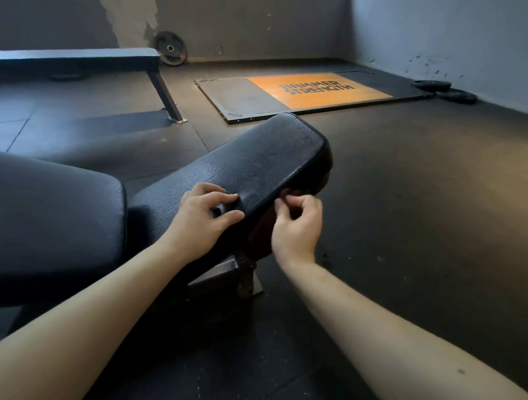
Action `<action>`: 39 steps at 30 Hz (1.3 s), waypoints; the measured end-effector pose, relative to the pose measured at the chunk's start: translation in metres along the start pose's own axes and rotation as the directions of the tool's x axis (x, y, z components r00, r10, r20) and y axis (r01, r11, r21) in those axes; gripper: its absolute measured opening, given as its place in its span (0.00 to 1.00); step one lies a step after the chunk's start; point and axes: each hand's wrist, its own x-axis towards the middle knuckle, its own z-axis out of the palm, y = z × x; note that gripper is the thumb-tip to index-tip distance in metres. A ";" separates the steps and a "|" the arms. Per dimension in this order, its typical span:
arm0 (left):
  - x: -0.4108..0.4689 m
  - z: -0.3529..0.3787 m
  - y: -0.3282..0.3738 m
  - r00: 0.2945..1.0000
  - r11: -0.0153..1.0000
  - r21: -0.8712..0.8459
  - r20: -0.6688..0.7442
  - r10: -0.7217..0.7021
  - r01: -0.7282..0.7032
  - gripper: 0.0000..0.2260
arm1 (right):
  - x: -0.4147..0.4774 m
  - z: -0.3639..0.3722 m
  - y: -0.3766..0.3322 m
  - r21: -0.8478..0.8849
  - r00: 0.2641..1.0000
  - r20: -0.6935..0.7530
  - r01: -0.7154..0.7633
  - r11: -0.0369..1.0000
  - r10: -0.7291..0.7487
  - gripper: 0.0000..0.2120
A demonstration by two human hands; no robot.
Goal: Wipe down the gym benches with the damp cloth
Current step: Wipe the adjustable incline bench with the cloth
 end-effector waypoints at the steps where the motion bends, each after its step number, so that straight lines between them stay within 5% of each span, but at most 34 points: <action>1: 0.001 -0.001 -0.001 1.000 1.000 -0.024 0.008 -0.004 0.004 0.13 | -0.004 -0.001 0.002 -0.010 0.999 0.045 -0.011 1.000 0.011 0.10; 4: 0.002 -0.003 -0.002 1.000 0.999 -0.041 0.025 0.002 -0.001 0.13 | 0.014 -0.009 -0.003 -0.020 0.997 0.070 -0.044 0.999 0.045 0.07; 10: 0.001 -0.005 -0.003 0.998 1.000 0.016 0.049 0.025 -0.026 0.15 | 0.071 -0.019 -0.020 0.060 0.980 -0.190 -0.049 0.997 0.060 0.06; 16: -0.001 -0.012 0.000 0.990 0.993 0.109 0.136 0.038 -0.053 0.17 | 0.008 0.001 -0.011 0.023 0.998 -0.064 0.005 1.000 -0.004 0.07; 21: -0.005 -0.024 -0.007 0.977 0.992 0.103 0.206 0.054 -0.076 0.16 | -0.028 0.004 -0.002 -0.017 0.986 0.128 -0.105 0.994 0.107 0.07; 32: -0.025 -0.065 -0.026 0.949 0.976 0.218 0.302 -0.092 0.025 0.11 | 0.038 -0.007 -0.032 0.050 0.990 -0.128 -0.053 0.997 0.060 0.06; 39: -0.028 -0.079 -0.040 0.926 0.966 0.259 0.365 -0.096 -0.001 0.13 | -0.024 0.019 -0.026 -0.029 0.999 -0.042 -0.009 1.000 0.008 0.06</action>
